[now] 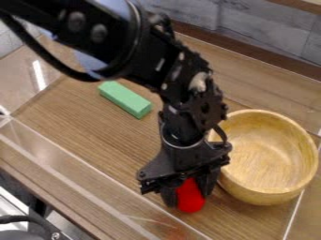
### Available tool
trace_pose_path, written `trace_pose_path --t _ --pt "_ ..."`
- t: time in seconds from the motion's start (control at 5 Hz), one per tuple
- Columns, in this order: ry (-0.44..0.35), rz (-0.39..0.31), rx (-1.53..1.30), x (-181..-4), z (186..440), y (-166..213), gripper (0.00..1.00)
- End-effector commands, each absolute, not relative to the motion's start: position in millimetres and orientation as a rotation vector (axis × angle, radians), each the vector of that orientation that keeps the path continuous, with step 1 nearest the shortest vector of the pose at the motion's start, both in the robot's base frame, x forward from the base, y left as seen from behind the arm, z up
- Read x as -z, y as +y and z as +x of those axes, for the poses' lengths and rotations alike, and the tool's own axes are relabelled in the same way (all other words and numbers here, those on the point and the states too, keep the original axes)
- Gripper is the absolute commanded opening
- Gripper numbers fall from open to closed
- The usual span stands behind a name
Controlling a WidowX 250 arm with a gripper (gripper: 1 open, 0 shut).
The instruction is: Move the red fruit to the left
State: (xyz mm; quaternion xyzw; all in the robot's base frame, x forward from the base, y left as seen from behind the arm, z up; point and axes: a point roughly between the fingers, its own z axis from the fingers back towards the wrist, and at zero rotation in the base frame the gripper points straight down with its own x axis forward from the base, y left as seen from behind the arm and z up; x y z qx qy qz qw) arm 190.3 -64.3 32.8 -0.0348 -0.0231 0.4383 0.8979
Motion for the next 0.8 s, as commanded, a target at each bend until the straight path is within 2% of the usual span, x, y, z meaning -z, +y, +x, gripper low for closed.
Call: trace_pose_path --t 0.0,0.2,0.4,0.6 --pt "-0.068 -0.066 -0.899 -31.5 190.8 -68.7 1.0" --pt "-0.071 -0.053 -0.887 -33.0 192.2 -69.5 1.0" --pt "-0.079 -0.045 -0.881 -35.5 194.9 -69.2 0.0" --pt "-0.084 -0.035 -0.873 -37.7 196.5 -69.9 0.0"
